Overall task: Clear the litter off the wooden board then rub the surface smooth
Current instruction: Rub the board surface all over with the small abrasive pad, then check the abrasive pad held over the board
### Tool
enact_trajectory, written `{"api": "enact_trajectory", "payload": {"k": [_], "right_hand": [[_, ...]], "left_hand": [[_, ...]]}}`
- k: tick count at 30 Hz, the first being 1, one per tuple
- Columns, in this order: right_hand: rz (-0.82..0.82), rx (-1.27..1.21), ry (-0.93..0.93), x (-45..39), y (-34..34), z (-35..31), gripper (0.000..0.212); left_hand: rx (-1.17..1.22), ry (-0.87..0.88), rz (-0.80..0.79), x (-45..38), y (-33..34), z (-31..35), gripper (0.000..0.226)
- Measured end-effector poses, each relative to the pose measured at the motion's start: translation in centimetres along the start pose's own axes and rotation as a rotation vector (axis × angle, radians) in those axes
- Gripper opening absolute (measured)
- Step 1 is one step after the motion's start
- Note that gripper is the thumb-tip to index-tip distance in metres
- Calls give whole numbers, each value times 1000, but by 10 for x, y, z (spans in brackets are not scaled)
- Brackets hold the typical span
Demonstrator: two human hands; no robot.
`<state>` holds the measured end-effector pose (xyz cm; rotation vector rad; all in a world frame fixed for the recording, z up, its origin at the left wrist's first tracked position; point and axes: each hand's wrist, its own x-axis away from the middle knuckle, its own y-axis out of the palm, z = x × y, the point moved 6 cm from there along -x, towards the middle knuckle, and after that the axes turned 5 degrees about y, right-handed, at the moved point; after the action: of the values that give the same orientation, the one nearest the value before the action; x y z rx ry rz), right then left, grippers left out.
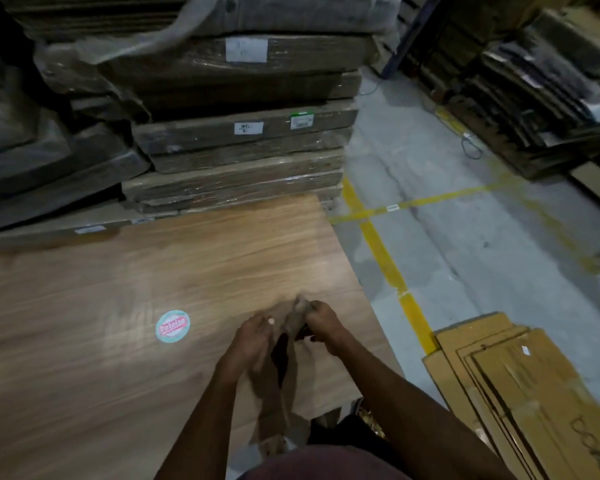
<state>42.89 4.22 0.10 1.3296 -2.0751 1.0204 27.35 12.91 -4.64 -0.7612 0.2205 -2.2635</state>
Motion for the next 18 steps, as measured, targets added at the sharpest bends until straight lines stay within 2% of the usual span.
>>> {"api": "enact_trajectory", "payload": {"k": [3,6,8,12,15,18], "right_hand": [[-75,-232,7,29,9,-1,13],[-146,-322,-10,52,24,-10,17],[-202,-320,-62,64,37,-19,17],[-287,-258,-153,96,66,-41,12],[-323,-159,-293,124,95,-51,4],[-381,-43,-453,150,135,-50,13]], "left_hand": [[346,-28,24,36,-6,20,28],[479,-28,58,67,-14,29,27],[501,22,132,86,-24,28,26],[654,55,391,140,-54,21,19],[738,112,539,187,-74,11,19],[751,121,685,235,-92,-12,19]]}}
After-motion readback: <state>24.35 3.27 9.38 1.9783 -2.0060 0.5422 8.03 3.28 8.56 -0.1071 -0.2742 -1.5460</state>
